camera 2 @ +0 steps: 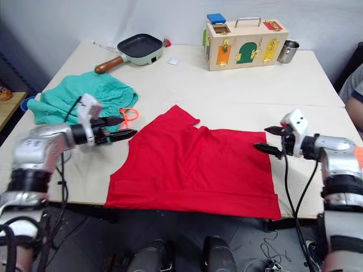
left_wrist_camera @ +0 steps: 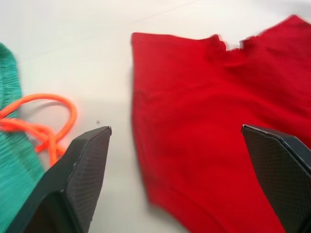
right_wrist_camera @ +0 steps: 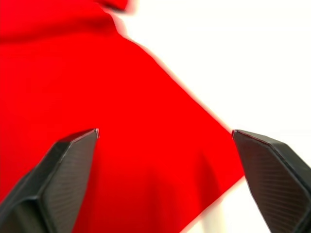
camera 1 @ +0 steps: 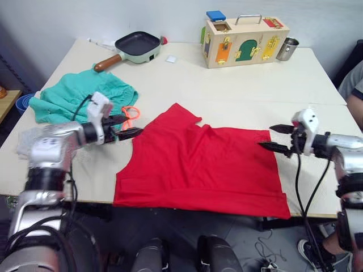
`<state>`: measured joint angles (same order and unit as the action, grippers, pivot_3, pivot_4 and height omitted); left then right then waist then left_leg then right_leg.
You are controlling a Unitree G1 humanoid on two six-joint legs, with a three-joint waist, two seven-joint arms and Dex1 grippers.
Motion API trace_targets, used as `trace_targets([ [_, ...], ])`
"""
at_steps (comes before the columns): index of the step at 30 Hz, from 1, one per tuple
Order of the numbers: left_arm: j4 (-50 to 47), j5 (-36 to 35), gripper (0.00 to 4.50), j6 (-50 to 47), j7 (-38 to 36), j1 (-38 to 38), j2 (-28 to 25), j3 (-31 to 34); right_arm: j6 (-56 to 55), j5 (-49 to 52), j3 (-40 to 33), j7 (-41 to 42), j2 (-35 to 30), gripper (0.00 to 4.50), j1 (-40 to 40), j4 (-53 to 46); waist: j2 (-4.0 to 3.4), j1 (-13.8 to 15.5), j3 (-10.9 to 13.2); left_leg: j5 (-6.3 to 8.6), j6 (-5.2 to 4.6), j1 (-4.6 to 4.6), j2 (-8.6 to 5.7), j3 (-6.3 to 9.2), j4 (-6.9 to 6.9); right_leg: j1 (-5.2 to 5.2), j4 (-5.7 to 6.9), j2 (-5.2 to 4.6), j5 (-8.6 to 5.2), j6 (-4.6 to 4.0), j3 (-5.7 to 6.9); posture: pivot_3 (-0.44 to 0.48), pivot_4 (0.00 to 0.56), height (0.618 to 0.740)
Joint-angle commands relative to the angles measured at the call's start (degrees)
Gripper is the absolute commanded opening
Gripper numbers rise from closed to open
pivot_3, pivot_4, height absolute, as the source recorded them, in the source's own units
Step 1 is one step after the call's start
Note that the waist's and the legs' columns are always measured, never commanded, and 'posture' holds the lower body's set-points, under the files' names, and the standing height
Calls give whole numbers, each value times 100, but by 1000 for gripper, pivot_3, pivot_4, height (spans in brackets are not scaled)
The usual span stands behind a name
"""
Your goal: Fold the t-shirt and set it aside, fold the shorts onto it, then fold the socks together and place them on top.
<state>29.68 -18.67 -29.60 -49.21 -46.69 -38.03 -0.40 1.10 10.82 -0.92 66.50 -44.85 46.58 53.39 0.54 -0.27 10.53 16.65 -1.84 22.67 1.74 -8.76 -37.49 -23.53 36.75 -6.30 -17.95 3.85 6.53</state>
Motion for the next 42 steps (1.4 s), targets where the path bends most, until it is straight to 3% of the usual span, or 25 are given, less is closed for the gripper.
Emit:
trace_targets([
  [1,1236,536,4494,645,165,-677,240,-138,-370,-438,75,-480,113,4500,526,785,1,-23,1,0,-1,21,2,-2,-12,-19,5,3,0,0,4,0,150,740],
  [9,3088,1346,4494,1377,316,-1551,818,-399,-318,-979,128,-1123,356,4500,1268,1661,4,-129,2,-8,-16,52,2,3,-51,-31,27,-1,11,20,18,0,150,740],
  [18,3750,1668,4494,1559,480,-1791,1062,-298,362,-1148,100,-1032,518,4500,1483,1914,4,-134,2,-10,-18,50,-1,9,-58,-27,36,-7,12,22,1,0,150,740],
  [21,3797,1747,3919,1499,320,-1764,1074,-317,696,-1159,74,-1098,568,3912,1553,1975,4,-139,2,-10,-18,49,0,11,-62,-25,40,-7,13,23,1,0,150,740],
  [32,3736,1709,457,1603,341,-1653,1098,-103,508,-1105,-101,-1147,536,31,1562,1921,4,-144,2,-10,-18,47,-1,12,-62,-24,41,-8,13,23,2,0,150,740],
  [34,3713,1658,29,1650,338,-1639,1105,-22,467,-1067,-151,-1129,504,0,1562,1904,3,-146,2,-10,-18,48,-1,12,-62,-24,41,-8,13,23,2,0,150,740],
  [42,3581,1415,29,1691,124,-1515,1038,370,478,-946,-418,-940,402,0,1572,1878,3,-150,2,-10,-18,48,0,12,-62,-24,41,-6,13,23,2,0,150,740],
])
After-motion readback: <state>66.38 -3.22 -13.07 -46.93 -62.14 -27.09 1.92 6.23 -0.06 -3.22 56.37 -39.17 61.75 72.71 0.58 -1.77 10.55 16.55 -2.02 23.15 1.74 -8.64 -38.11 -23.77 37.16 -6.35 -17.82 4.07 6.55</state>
